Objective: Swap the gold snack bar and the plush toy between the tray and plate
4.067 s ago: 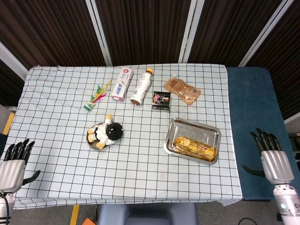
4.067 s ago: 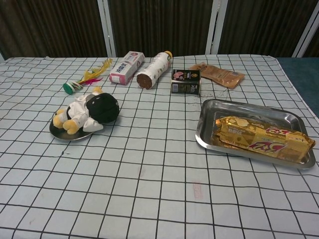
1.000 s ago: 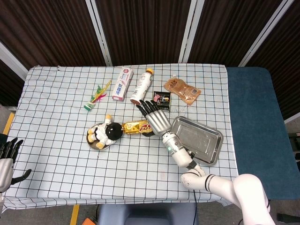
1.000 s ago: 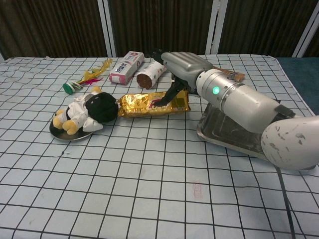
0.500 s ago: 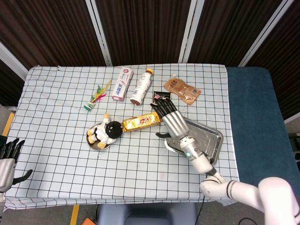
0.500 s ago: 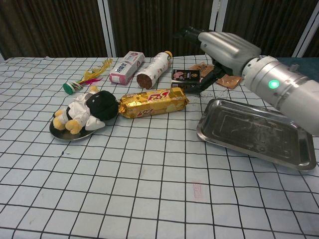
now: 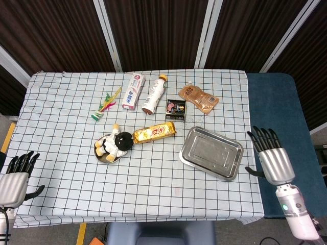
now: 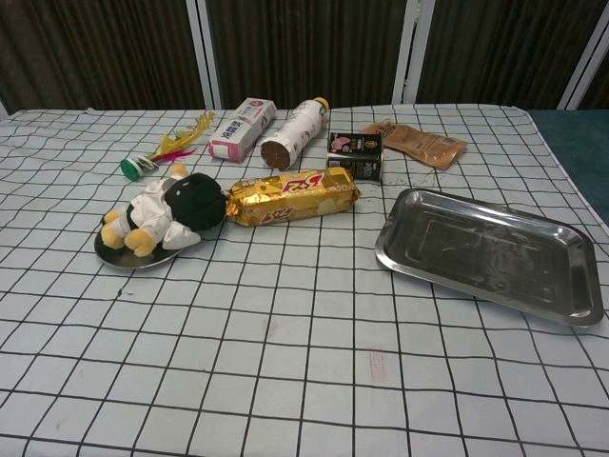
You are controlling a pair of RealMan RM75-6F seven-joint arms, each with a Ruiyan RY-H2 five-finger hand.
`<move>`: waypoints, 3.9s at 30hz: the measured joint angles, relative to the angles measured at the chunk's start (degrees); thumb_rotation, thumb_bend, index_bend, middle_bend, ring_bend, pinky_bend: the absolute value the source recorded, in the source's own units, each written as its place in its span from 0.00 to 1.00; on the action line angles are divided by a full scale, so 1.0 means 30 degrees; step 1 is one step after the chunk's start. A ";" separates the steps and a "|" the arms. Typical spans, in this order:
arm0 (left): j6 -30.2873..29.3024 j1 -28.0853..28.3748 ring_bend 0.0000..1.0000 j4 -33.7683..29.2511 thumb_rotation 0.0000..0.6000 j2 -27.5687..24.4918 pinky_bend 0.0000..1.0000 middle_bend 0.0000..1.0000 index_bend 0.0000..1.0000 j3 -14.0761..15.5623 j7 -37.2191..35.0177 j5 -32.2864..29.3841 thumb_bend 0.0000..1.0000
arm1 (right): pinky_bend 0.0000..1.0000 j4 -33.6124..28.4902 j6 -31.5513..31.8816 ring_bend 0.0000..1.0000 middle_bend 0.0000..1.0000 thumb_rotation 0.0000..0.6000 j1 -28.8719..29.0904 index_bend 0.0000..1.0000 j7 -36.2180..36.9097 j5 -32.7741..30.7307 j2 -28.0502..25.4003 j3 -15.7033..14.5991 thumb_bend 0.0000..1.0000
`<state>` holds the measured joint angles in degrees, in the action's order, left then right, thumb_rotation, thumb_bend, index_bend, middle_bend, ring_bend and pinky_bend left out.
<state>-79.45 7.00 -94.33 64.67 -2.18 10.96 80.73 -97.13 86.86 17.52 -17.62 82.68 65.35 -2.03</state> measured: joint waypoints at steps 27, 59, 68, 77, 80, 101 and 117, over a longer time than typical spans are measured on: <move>0.6285 0.6155 0.00 -0.0427 1.00 0.4154 0.00 0.00 0.00 -0.2641 0.4532 -0.4757 0.20 | 0.00 0.2002 0.3478 0.00 0.00 1.00 -0.4148 0.00 0.6737 0.1088 -0.0192 0.1380 0.04; 0.7617 1.0177 0.00 0.6769 1.00 0.9864 0.00 0.04 0.06 -0.3425 0.3638 -0.7126 0.29 | 0.00 0.2228 0.2854 0.00 0.00 1.00 -0.4653 0.00 0.7058 0.1952 0.0112 0.2224 0.04; 0.6751 1.0126 0.31 0.8236 1.00 1.0794 0.32 0.41 0.40 -0.3116 0.1842 -0.5385 0.37 | 0.00 0.2359 0.2949 0.00 0.00 1.00 -0.4753 0.00 0.7354 0.2079 0.0173 0.2462 0.04; 0.5218 0.9810 0.43 0.9473 1.00 1.1483 0.49 0.52 0.46 -0.2829 0.0272 -0.3580 0.44 | 0.00 0.2453 0.2909 0.00 0.00 1.00 -0.4814 0.00 0.7415 0.2175 0.0232 0.2569 0.04; 0.4495 0.9612 0.43 0.8582 1.00 1.1073 0.49 0.52 0.46 -0.2789 0.0166 -0.3063 0.45 | 0.00 0.2445 0.2902 0.00 0.00 1.00 -0.4833 0.00 0.7433 0.2190 0.0242 0.2610 0.04; 0.3517 0.9120 0.43 0.1611 1.00 1.1260 0.49 0.52 0.45 -0.0990 0.2099 0.0399 0.45 | 0.00 0.2414 0.4290 0.00 0.00 1.00 -0.5450 0.00 0.8692 0.3379 0.0033 0.2551 0.04; 0.4342 0.9468 0.00 0.2478 1.00 1.2716 0.04 0.00 0.00 -0.1293 0.6806 -0.1232 0.21 | 0.00 0.2471 0.4444 0.00 0.00 1.00 -0.5627 0.00 0.9033 0.3560 -0.0062 0.2594 0.04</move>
<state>-66.42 35.41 -86.89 102.81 -6.06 31.38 77.04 -89.71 100.19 0.64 9.48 93.36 65.17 5.75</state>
